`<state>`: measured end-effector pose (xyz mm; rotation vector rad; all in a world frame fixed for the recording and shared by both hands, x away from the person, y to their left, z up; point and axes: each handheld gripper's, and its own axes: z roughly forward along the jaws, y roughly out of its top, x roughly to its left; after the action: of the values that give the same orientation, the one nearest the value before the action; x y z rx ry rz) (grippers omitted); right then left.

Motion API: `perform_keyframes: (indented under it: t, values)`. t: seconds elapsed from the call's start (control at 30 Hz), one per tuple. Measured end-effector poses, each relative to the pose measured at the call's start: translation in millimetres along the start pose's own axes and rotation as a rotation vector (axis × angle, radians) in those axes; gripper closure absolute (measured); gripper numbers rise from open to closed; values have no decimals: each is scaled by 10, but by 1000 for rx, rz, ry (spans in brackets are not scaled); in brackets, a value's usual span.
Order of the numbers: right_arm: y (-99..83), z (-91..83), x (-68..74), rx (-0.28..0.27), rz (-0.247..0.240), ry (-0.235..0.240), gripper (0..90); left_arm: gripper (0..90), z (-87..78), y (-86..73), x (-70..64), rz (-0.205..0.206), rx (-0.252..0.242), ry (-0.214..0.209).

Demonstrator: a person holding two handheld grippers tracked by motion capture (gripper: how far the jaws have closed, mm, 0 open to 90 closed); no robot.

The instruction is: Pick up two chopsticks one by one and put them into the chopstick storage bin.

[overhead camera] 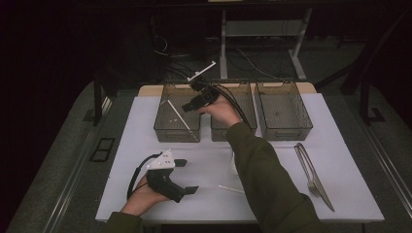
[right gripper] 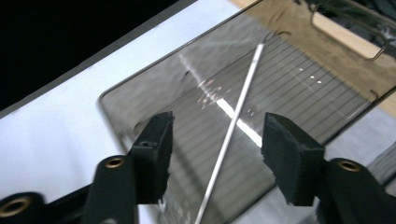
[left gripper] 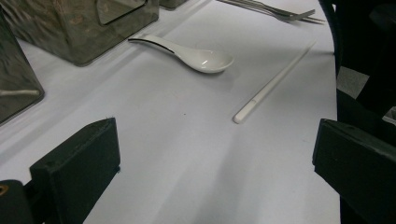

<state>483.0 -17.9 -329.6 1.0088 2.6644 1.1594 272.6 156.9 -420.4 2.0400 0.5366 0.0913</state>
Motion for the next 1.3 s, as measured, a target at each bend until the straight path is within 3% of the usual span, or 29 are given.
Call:
perform_keyframes:
  t: [0.13,0.27,0.53,0.97,1.3]
  values:
    - [-133,-203,5,-24,-34,32,381,1,-2,-1,8,4,5,1]
    - [-280,-385,-29,-46,-38,66,327,1,-1,-6,17,6,10,3]
    - [-616,-721,-50,-90,-73,96,370,0,8,-20,22,-7,9,6]
    - [-1240,-1083,-72,-110,-95,91,353,1,41,-39,12,-21,16,4]
    - [-1694,-1284,-10,-70,-139,84,517,1,43,-47,17,-14,20,9]
